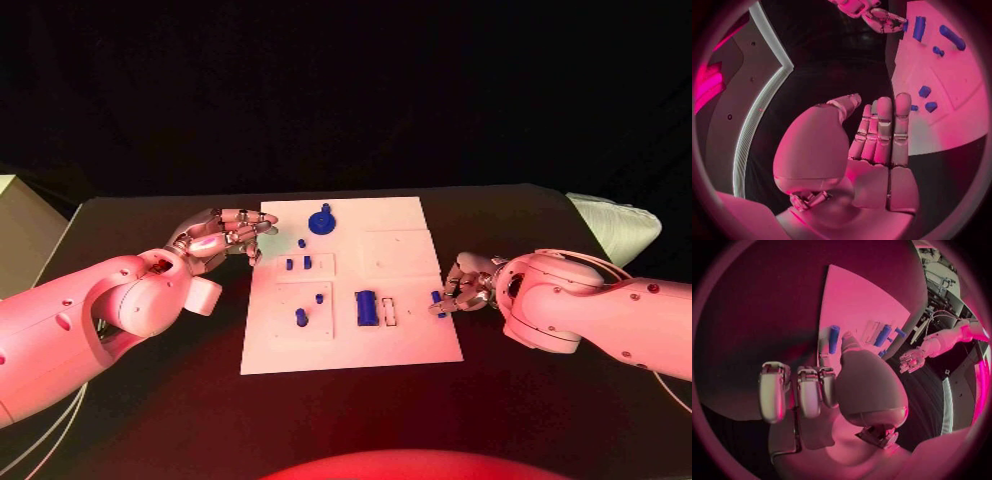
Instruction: Assemble the parts on the task board
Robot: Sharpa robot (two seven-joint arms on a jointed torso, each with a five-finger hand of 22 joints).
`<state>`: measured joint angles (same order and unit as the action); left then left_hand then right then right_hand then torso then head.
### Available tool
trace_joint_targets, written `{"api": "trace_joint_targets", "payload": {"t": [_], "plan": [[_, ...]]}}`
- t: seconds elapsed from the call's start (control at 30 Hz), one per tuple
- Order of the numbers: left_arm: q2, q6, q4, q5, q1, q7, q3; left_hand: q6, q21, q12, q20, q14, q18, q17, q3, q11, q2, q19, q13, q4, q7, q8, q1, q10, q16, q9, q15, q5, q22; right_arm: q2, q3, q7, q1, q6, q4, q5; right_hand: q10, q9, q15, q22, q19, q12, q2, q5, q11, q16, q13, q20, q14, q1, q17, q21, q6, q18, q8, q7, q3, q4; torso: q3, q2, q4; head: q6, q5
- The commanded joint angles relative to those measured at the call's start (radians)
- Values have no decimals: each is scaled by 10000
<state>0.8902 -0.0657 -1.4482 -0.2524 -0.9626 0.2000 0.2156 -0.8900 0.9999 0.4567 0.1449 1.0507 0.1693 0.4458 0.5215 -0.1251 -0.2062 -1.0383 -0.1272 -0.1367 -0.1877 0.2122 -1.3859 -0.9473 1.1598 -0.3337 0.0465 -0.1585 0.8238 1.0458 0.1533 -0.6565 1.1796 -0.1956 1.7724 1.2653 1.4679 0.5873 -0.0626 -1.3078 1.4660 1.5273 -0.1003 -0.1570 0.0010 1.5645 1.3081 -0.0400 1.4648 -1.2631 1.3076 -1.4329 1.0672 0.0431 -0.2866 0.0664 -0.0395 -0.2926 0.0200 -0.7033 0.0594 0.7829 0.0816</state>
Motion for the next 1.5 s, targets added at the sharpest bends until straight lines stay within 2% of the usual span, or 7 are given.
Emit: {"api": "trace_joint_targets", "payload": {"t": [0.03,0.33,0.43,0.5,0.87,1.13,1.5], "plan": [[-3,125,-33,-52,9,109,7,86,-35,-20,5,19,11,14,-41,11,28,41,7,-11,13,-8,-27,79,-32,-13,44,6,-5,-98,19,-178,-87,124,-87,537,795,-36,-85,-1926,696,-35,-22,-10,-82,48,2320,49,1051,48,2594,-38,40,-148,5,9,85,-8,1,18,16,21,-33],[24,133,-31,-53,18,101,7,86,-35,-20,5,19,11,14,-41,11,28,41,7,-11,13,-8,-27,79,-32,-13,44,6,-5,-358,22,-238,-264,13,-239,963,791,-38,-121,-1937,698,-46,50,-94,-119,50,2319,85,1052,-760,2600,-27,-7,-148,-7,-27,763,56,14,11,-2,14,-54],[32,130,-34,-51,20,97,7,92,-39,-19,6,20,12,18,-46,11,31,43,7,-23,12,-9,-19,84,-33,-13,45,4,-9,-397,23,-253,-299,-53,-256,998,787,-64,-145,-1950,703,-53,87,203,-139,49,2317,109,1052,-1277,2598,-34,-17,-150,8,-50,1275,76,17,4,0,7,-54],[37,126,-36,-49,20,94,7,92,-44,-18,7,21,13,20,-48,9,39,46,6,-36,11,-8,-8,84,-34,-13,46,5,-15,-412,23,-269,-316,-84,-261,1015,783,-103,-162,-1965,708,-60,12,-480,-156,49,2317,134,1052,-1699,2600,-42,-23,-153,32,-65,1949,91,15,2,1,-16,-52],[54,140,-47,-46,21,77,7,93,-44,-14,10,23,12,24,-49,9,64,43,5,-65,11,-6,9,86,-35,-14,48,2,-13,-435,23,-287,-344,-195,-217,878,777,68,-144,-2001,715,-72,-939,-2034,-134,49,2322,127,1052,-1685,2600,-26,-87,-157,-135,-22,4474,515,12,18,-9,-1,-52],[61,157,-48,-46,22,58,7,93,-44,-14,10,23,12,24,-49,9,64,43,5,-65,11,-6,9,86,-35,-14,48,2,-13,-337,19,-336,-327,-531,114,350,787,221,-145,-2027,726,-59,-1133,-2328,-138,59,2332,125,1058,-1229,2624,-49,-133,-162,-268,-26,5027,718,12,5,-2,3,-66],[50,173,-49,-46,21,45,7,94,-45,-13,10,25,13,27,-50,11,70,42,4,-71,14,-4,9,90,-36,-15,47,2,-14,-343,5,-340,-39,-781,829,-552,789,278,-145,-2051,738,-60,-1259,-2253,-140,63,2332,124,1060,-817,2632,-86,-151,-170,-317,-33,5150,695,17,11,2,13,-39]]}}
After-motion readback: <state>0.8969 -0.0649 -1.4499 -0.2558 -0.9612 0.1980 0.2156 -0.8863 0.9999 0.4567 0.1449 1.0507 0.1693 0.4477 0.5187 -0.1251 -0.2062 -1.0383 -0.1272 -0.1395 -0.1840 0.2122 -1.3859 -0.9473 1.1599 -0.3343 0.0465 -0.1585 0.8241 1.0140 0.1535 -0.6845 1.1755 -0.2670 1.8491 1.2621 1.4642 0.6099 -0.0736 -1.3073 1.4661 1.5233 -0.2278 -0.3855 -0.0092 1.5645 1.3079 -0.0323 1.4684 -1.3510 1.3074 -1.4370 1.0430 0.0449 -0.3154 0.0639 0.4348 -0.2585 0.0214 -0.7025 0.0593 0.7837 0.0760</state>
